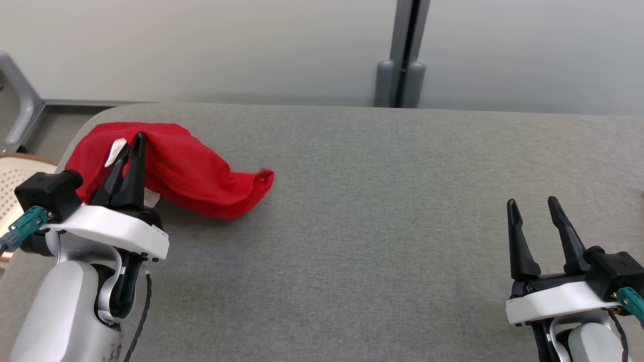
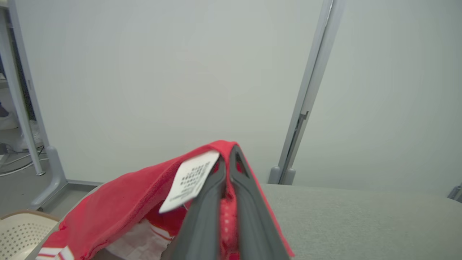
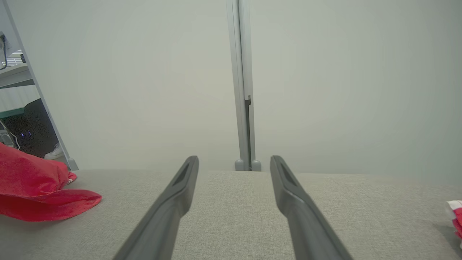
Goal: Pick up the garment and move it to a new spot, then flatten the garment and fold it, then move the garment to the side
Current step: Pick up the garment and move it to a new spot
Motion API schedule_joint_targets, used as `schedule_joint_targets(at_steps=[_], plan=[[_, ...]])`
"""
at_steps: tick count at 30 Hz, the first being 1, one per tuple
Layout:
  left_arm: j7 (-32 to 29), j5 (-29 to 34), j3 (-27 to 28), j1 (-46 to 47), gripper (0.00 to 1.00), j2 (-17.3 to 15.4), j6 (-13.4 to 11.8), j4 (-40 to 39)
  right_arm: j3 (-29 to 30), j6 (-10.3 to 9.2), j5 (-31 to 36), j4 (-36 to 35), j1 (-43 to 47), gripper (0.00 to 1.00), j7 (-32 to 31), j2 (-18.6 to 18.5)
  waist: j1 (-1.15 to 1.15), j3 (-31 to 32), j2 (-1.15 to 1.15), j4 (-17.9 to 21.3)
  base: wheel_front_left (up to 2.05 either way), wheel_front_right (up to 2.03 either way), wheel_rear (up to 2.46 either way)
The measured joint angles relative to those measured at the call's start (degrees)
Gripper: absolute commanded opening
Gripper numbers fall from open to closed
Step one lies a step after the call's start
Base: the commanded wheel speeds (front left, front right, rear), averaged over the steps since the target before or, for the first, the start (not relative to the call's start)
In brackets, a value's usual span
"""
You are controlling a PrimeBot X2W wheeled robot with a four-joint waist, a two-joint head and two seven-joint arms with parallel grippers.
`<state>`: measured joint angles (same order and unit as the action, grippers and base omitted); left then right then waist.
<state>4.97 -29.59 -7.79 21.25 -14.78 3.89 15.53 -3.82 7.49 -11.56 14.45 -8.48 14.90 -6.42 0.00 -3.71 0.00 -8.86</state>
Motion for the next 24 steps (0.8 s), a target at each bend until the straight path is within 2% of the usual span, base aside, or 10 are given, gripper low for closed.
schedule_joint_targets(at_steps=[6,17,24], plan=[[-3.7,1.3,-0.6,-2.6,0.00,-1.1,-3.0,-16.1,1.1,0.00,0.0,-0.5,0.0,1.00,0.1,0.5,0.00,2.1,0.00,3.7,0.00,0.00,0.00],[-7.0,2.9,-1.3,-3.3,0.00,-2.5,-5.0,-29.8,2.1,0.00,0.0,-1.0,0.1,1.00,0.2,1.2,0.00,3.3,0.00,9.6,0.00,0.00,0.00],[-10.1,3.4,-1.9,0.4,0.00,-2.9,-5.9,-36.8,2.7,0.00,0.0,-1.5,0.0,1.00,0.2,1.5,0.00,3.1,0.00,13.3,0.00,0.00,0.00]])
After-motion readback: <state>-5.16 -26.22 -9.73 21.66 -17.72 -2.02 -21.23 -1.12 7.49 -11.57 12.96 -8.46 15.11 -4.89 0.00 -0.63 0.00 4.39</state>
